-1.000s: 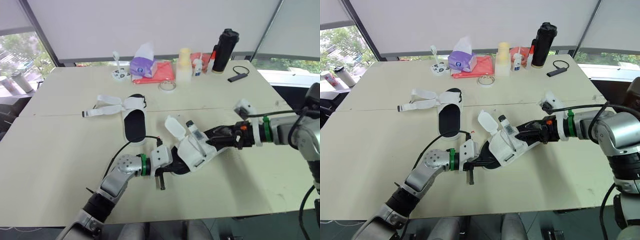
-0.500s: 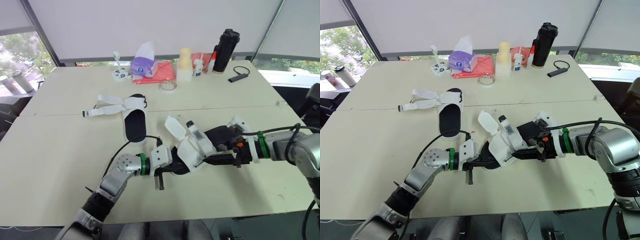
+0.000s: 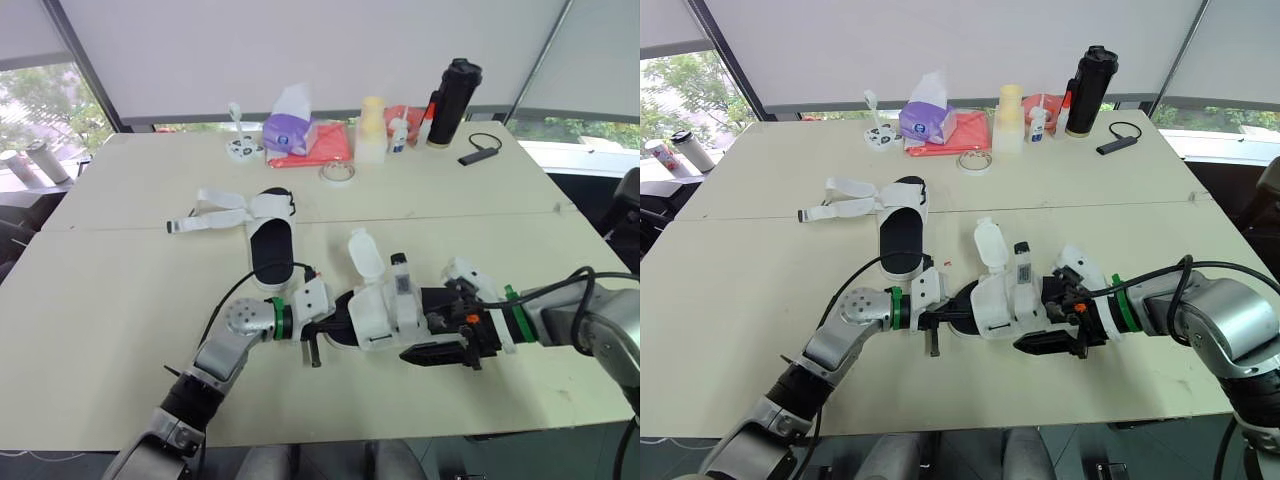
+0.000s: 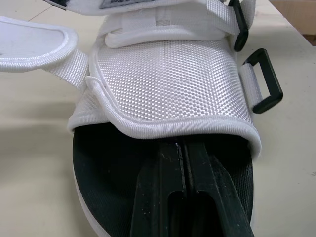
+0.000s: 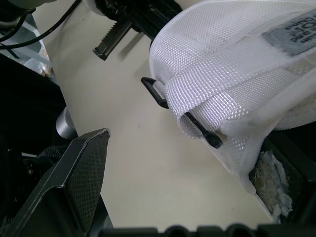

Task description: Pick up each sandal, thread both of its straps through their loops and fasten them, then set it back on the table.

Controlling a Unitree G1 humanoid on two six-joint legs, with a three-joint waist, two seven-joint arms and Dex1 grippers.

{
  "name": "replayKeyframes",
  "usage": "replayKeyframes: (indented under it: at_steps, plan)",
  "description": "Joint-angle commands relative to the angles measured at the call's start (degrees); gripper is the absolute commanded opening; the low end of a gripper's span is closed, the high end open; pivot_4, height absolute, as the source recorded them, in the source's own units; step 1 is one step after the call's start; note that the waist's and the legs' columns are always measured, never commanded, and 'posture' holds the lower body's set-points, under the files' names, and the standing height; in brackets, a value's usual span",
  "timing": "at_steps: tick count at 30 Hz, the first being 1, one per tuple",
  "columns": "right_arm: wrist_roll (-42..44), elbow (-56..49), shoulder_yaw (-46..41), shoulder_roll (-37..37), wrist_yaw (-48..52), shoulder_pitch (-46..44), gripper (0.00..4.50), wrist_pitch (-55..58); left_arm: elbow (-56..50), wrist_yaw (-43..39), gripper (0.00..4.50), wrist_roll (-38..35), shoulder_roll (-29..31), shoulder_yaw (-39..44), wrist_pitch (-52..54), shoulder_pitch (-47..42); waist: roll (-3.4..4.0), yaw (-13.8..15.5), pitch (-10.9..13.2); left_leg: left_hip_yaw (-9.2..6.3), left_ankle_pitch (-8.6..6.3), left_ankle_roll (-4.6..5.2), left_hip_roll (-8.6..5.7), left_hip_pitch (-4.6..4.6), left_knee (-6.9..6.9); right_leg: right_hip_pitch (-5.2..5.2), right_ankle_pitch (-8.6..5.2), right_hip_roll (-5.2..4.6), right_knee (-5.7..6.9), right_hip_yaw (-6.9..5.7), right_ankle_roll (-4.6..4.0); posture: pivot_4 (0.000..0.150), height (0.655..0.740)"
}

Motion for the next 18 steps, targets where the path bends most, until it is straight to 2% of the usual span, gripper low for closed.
replayKeyframes:
  at_steps: [1, 5, 12, 18]
  plan:
    - [-0.6, -2.5, -1.4, -2.7, 0.4, 0.2, 4.42, -1.9, 0.6, -0.3, 0.00, 0.8, -0.4, -0.3, -1.1, -1.0, 0.00, 0.1, 0.0, 0.00, 0.00, 0.00, 0.01, 0.00, 0.00, 0.00, 0.00, 0.00, 0.00, 0.00, 0.00, 0.150, 0.7296]
    - [0.0, -2.5, -2.6, -5.0, 1.4, -0.1, 4.42, -2.5, 1.3, -0.3, 0.00, 1.1, -0.8, -0.7, -1.6, -1.2, 0.00, 0.1, 0.0, 0.00, 0.00, 0.00, 0.03, 0.00, 0.03, 0.03, 0.00, 0.00, -0.03, 0.00, 0.00, 0.150, 0.7296]
    - [1.4, -5.5, -1.6, -4.1, 0.0, 1.1, 4.42, -1.9, 2.0, -1.0, 0.00, 1.2, -1.0, -0.8, -1.7, -1.9, -0.01, 0.1, 0.0, 0.00, 0.00, 0.00, 0.09, 0.00, 0.03, 0.04, 0.00, 0.00, -0.04, 0.00, 0.00, 0.150, 0.7296]
    - [1.0, -5.6, -1.4, -4.1, -0.6, 1.1, 4.42, -2.1, -1.2, -2.7, 0.00, 7.2, 3.3, -4.4, -2.0, -2.6, 0.00, 0.0, 0.0, 0.00, 0.00, 0.00, 0.08, 0.00, 0.02, 0.04, 0.00, 0.00, -0.04, -0.01, 0.00, 0.150, 0.7296]
